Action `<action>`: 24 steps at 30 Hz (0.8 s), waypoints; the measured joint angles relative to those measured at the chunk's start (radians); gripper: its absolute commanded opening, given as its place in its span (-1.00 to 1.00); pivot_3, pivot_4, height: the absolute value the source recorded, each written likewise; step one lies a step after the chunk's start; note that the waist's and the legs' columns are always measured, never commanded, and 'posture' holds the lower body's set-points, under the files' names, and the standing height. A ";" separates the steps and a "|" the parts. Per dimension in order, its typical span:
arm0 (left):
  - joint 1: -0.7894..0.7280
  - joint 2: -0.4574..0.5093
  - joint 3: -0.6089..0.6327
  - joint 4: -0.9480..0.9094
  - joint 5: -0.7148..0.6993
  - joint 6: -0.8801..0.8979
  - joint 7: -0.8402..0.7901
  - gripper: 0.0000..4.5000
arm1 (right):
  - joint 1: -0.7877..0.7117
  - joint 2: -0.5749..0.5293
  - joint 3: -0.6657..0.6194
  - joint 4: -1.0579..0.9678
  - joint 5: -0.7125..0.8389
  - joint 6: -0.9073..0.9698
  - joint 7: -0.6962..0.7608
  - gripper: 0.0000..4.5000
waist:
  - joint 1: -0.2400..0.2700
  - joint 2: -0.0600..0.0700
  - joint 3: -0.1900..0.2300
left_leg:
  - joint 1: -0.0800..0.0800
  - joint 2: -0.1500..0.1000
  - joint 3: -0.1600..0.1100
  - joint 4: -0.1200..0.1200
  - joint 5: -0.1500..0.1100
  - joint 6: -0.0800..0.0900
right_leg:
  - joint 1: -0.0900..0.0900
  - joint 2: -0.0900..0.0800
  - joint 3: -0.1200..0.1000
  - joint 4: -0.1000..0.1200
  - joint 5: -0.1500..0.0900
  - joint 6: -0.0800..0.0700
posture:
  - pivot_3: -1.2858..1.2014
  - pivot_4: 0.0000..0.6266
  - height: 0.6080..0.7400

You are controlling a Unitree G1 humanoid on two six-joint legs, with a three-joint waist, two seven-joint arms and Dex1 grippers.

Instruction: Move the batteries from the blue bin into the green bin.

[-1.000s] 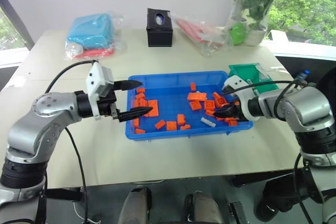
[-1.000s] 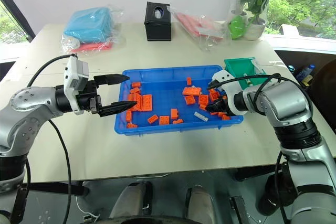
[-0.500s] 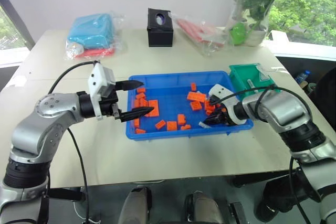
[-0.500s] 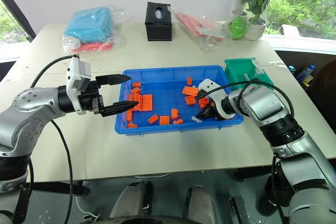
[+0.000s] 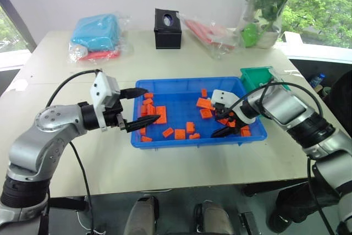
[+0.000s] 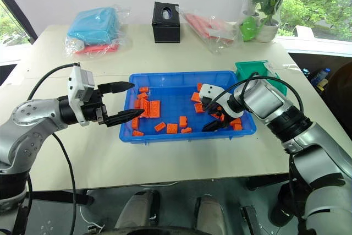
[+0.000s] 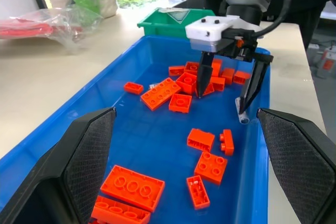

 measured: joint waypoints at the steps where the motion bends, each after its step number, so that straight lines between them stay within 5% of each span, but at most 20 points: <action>1: 0.001 -0.001 0.001 -0.004 -0.003 0.002 0.005 1.00 | -0.012 0.000 0.005 0.022 -0.011 -0.026 0.026 0.99 | 0.000 0.000 0.000 | 0.000 0.000 0.000 0.000 0.000 0.000 | 0.000 0.000 0.000 0.000 0.000 0.000 | 0.03 -0.52 -0.45; 11: 0.066 -0.007 0.015 -0.077 -0.056 0.047 0.064 1.00 | -0.079 0.002 0.032 0.233 -0.165 -0.416 0.301 0.99 | 0.000 0.000 0.000 | 0.000 0.000 0.000 0.000 0.000 0.000 | 0.000 0.000 0.000 0.000 0.000 0.000 | 0.03 -0.52 -0.45; 24: 0.063 0.030 0.041 -0.141 -0.137 0.120 0.108 1.00 | -0.026 0.080 0.016 0.289 -0.237 -0.608 0.317 0.99 | 0.000 -0.001 0.000 | 0.002 0.000 0.000 0.001 -0.001 -0.002 | 0.002 0.000 0.000 0.001 0.000 0.000 | 0.03 -0.52 -0.45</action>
